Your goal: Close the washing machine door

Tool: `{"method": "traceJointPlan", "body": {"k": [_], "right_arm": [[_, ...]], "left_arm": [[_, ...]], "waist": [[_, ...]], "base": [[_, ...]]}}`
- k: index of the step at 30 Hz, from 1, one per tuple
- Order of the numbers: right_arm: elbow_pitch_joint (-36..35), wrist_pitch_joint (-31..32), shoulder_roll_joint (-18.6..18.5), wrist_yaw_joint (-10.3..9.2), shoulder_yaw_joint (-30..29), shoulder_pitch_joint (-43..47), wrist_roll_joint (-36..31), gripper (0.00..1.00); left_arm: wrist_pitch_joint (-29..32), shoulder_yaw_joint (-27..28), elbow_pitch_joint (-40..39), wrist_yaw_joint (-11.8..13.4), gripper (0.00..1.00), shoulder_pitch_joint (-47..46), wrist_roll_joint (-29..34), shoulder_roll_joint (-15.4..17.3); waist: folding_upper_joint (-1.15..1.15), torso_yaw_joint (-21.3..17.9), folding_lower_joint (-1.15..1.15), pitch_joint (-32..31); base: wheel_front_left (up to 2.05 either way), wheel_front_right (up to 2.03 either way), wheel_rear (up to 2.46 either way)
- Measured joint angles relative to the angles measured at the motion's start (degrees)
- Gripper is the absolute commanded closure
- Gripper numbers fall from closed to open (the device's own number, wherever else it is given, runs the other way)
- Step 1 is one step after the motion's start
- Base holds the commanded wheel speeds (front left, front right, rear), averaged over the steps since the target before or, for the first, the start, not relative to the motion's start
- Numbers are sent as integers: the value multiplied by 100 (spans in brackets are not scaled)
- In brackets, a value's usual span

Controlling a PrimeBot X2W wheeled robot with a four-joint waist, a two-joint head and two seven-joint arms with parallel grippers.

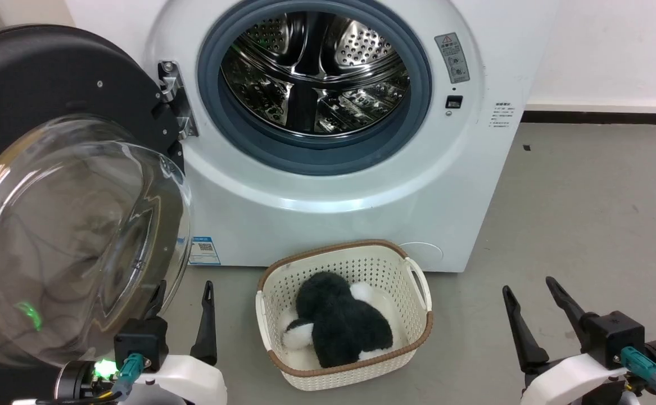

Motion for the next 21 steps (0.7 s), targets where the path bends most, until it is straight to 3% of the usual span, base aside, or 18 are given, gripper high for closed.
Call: {"method": "traceJointPlan", "body": {"k": [21], "right_arm": [[125, -254, 0, 0, 62, 44, 205, 0]], "left_arm": [[-249, -13, 2, 83, 0, 121, -37, -1]], "waist": [[0, 463, 0, -98]], "base": [[0, 0, 0]]}}
